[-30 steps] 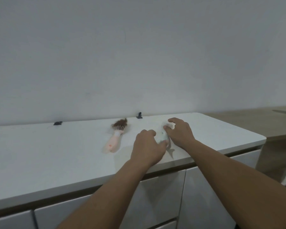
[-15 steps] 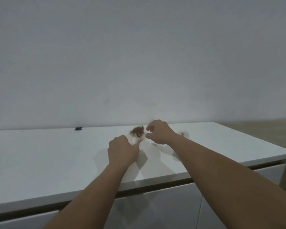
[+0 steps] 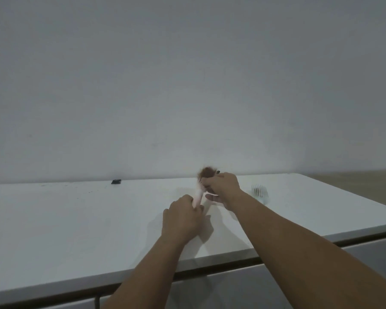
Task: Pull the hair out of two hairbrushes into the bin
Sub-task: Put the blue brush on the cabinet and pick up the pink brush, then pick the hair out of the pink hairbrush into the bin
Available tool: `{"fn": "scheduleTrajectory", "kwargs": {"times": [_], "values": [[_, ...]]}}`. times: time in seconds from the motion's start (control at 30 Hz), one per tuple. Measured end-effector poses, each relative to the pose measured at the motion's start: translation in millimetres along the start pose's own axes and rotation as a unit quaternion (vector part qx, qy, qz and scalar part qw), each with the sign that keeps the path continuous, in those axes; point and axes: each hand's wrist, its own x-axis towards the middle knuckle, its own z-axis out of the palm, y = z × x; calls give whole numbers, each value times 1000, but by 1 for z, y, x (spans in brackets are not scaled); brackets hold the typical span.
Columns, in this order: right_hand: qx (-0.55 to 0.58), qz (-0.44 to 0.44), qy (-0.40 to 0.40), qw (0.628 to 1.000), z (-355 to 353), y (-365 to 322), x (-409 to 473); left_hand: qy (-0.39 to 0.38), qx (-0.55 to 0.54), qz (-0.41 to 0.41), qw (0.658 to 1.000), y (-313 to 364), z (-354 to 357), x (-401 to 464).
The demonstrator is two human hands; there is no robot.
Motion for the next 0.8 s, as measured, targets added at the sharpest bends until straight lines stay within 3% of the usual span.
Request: {"fn": "scheduleTrajectory", "kwargs": {"times": [0.1,0.37,0.53,0.67,0.8], "values": [[79,13,-31,996,-16,-15,-14,13,-70,23,997,7,-1,-8],[79,18,-92,993,-84,-40,-64,12,-149,59,987,42,7,-42],[53,-13,-71,996,-132,-43,-94,-59,-235,51,969,77,17,-65],[39,-16,-44,998,-170,-37,-122,-138,-326,27,935,116,27,-88],[44,-16,-4,999,-207,-25,-148,-190,-335,41,922,148,46,-113]]}}
